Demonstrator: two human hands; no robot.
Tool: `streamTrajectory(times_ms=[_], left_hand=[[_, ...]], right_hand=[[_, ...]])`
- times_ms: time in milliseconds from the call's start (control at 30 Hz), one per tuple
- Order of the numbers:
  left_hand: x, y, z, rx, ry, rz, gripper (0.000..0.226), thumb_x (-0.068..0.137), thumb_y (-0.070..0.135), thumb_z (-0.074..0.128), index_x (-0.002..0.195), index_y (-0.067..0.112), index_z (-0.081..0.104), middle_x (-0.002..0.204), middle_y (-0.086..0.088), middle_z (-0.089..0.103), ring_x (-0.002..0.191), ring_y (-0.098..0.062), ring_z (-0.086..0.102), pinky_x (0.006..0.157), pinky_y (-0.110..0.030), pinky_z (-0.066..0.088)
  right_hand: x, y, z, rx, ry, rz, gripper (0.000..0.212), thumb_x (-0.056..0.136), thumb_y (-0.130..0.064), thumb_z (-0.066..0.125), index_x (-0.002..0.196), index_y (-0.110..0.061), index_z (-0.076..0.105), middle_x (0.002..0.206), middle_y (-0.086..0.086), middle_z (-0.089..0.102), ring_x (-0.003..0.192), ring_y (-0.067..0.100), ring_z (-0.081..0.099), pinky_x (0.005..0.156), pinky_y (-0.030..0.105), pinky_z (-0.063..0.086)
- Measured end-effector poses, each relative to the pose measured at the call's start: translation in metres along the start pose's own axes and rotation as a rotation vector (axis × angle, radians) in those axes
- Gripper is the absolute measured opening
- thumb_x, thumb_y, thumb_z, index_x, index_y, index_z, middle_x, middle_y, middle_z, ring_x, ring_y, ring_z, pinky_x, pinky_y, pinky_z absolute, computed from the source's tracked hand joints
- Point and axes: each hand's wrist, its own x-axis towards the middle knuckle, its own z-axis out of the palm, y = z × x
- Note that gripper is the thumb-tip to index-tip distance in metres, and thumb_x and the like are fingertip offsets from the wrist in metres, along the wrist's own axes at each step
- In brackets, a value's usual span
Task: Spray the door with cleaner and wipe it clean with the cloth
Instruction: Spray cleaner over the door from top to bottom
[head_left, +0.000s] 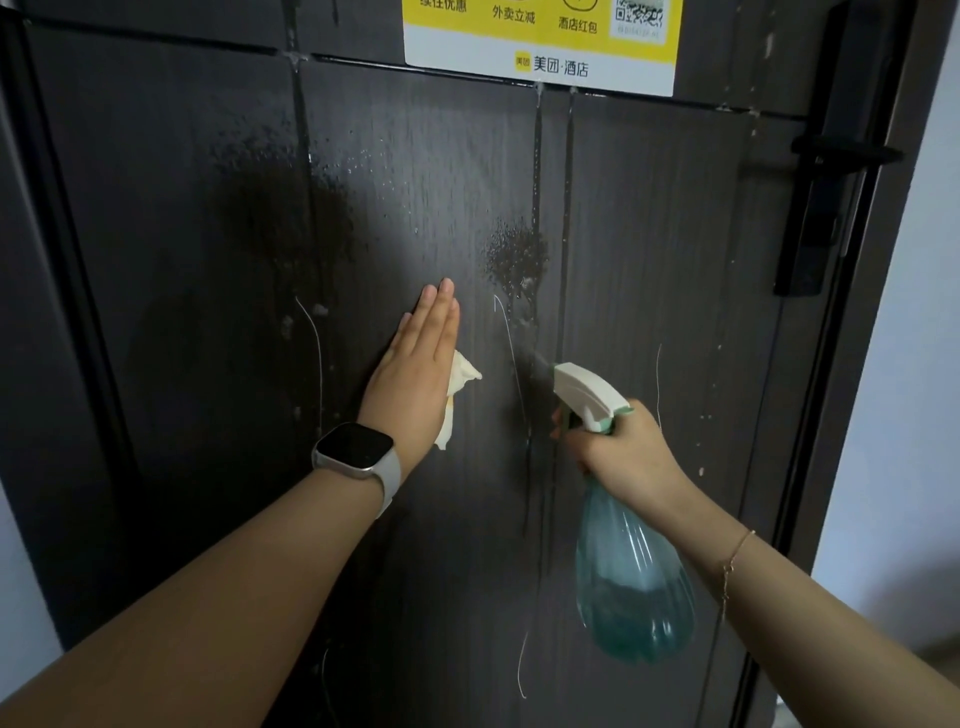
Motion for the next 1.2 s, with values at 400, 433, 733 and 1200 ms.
streamTrajectory(times_ms=[400,433,733,1200], left_hand=[[-0.048,0.011,0.026,0.000,-0.014,-0.045,0.095,0.077,-0.001,0.070,0.153,0.004,0.013,0.162,-0.013,-0.002,0.149,-0.025,-0.004,0.120,-0.040,0.002],[-0.064,0.015,0.036,0.007,-0.032,-0.032,0.096,0.075,0.000,0.071,0.152,0.004,0.014,0.162,-0.014,0.001,0.149,-0.027,-0.001,0.120,-0.042,0.006],[-0.133,0.027,0.089,0.142,-0.188,-0.085,0.105,0.076,0.014,0.072,0.150,0.003,-0.001,0.159,-0.017,-0.007,0.147,-0.033,-0.008,0.118,-0.046,0.006],[-0.133,0.025,0.092,0.169,-0.155,-0.080,0.097,0.079,0.012,0.067,0.152,0.001,0.004,0.161,-0.021,0.000,0.146,-0.032,-0.009,0.118,-0.045,0.001]], right_hand=[[-0.051,0.066,0.017,-0.031,-0.042,0.091,0.020,0.078,0.006,0.057,0.082,-0.013,0.064,0.058,-0.004,0.058,0.050,0.006,0.047,0.048,0.024,0.039],[-0.057,0.076,0.021,-0.027,-0.040,0.120,0.018,0.078,0.004,0.058,0.085,-0.011,0.064,0.065,0.003,0.060,0.054,0.012,0.050,0.051,0.030,0.043],[-0.114,0.196,0.062,-0.179,-0.098,0.390,0.024,0.078,0.000,0.061,0.101,-0.010,0.063,0.079,0.015,0.066,0.068,0.028,0.065,0.060,0.045,0.056],[-0.152,0.249,0.084,-0.308,-0.261,0.466,0.020,0.078,0.001,0.060,0.090,-0.015,0.060,0.076,-0.002,0.062,0.064,0.011,0.057,0.051,0.014,0.039]])
